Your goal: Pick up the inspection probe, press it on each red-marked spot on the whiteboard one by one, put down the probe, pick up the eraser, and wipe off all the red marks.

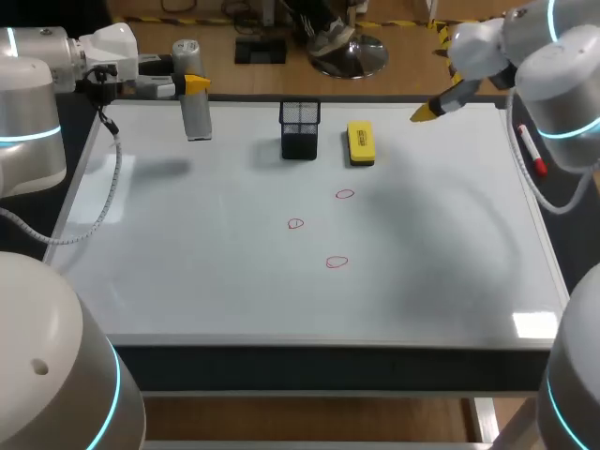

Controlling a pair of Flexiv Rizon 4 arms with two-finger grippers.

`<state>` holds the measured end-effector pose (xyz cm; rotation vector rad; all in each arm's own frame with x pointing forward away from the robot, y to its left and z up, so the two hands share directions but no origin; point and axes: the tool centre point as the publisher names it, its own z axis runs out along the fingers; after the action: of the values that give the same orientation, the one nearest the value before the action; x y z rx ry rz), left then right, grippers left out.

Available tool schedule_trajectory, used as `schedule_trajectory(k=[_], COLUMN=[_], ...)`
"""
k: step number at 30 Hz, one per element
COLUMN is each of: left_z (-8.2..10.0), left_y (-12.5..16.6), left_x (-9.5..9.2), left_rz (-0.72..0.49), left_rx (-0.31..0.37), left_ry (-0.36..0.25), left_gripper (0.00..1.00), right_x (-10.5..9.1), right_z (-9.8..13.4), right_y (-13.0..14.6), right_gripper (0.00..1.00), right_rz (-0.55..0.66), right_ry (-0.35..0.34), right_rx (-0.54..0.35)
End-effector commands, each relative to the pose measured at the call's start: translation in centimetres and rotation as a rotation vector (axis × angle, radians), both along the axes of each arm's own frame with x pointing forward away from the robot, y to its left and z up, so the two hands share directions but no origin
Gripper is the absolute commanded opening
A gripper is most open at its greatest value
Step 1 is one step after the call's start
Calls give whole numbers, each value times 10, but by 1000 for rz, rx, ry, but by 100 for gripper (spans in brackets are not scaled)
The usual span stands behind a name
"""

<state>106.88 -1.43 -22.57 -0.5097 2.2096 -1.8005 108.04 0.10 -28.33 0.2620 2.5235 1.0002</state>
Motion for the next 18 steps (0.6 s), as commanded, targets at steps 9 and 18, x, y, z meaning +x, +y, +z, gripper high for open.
schedule_trajectory(k=[9, 18], left_z=[1, 1], left_y=[1, 1], left_x=[0, 0], left_rz=[-2, -2], left_rx=[0, 0], left_ry=[0, 0], left_gripper=[0, 0], right_x=[1, 3], right_z=[-15, -5], right_y=[14, 7], right_gripper=[100, 100], right_rz=[692, 575], right_ry=[431, 447], right_rx=[-872, -834])
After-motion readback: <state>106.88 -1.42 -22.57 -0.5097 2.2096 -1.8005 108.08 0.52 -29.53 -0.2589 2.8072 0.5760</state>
